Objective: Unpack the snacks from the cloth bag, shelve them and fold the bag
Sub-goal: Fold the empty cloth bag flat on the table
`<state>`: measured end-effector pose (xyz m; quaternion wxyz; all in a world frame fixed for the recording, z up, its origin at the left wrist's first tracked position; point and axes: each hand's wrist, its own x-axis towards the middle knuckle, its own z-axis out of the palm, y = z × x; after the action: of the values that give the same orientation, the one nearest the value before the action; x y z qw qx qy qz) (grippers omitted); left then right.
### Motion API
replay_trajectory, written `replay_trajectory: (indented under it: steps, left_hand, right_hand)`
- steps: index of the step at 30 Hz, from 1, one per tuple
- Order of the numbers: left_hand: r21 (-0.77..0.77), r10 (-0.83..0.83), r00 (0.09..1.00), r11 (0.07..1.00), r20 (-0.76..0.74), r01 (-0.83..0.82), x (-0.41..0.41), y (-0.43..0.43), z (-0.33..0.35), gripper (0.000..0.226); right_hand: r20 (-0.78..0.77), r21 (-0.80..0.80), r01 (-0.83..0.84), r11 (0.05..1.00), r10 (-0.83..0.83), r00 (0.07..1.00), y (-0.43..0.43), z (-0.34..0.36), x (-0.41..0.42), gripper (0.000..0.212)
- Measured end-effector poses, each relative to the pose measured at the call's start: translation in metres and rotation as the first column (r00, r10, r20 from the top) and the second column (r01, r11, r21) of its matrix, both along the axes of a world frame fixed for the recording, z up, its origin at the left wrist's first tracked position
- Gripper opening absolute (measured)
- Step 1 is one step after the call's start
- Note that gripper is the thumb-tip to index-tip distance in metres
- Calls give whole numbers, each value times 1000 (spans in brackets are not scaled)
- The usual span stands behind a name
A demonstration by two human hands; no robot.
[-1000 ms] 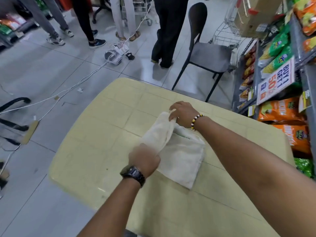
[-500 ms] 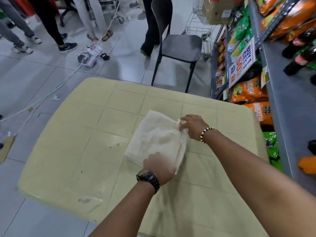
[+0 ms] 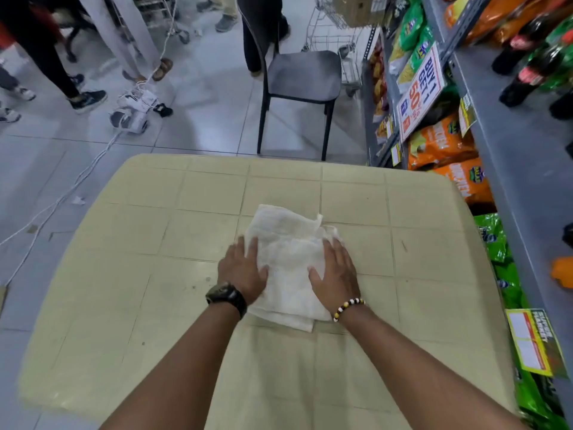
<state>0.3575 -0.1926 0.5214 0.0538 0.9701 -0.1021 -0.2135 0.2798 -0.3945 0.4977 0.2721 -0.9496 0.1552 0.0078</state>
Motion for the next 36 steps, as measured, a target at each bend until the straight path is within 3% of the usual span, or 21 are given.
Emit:
replay_trajectory:
  steps: [3, 7, 12, 18, 22, 25, 27, 32, 34, 36]
  left_hand:
    - [-113, 171, 968, 975, -182, -193, 31, 18, -16, 81]
    - [-161, 20, 952, 984, -304, -73, 44, 25, -30, 74]
    - [-323, -99, 972, 946, -214, 25, 42, 25, -38, 64]
    - [-484, -85, 996, 872, 5, 77, 57, 22, -7, 64]
    - [-545, -35, 991, 832, 132, 102, 93, 18, 10, 69]
    - [-526, -24, 989, 845, 144, 98, 120, 13, 7, 67]
    - [-439, -45, 995, 895, 90, 80, 138, 9, -4, 68]
    - [-171, -131, 973, 980, -188, 99, 159, 8, -36, 67]
    - [-120, -46, 975, 993, -216, 20, 156, 8, -38, 62]
    - [-38, 18, 993, 999, -117, -22, 152, 7, -35, 63]
  right_hand:
    - [-165, 261, 302, 917, -266, 950, 15, -15, -17, 82]
    - [-199, 334, 340, 879, -287, 937, 25, -18, -10, 88]
    - [-189, 414, 383, 826, -333, 924, 35, -22, 2, 72]
    - [-3, 456, 353, 817, -395, 919, 38, 8, 28, 69]
    - [142, 415, 302, 858, -389, 910, 22, 30, 75, 71]
    - [147, 383, 288, 878, -366, 919, 10, 33, 113, 73]
    - [91, 318, 278, 906, -321, 943, 2, 24, 133, 73]
    - [-249, 64, 141, 988, -121, 961, -6, -9, 146, 81]
    - [-229, -47, 172, 984, -178, 957, 0, -12, 145, 88]
    - [-96, -171, 171, 970, -189, 977, 7, -13, 145, 83]
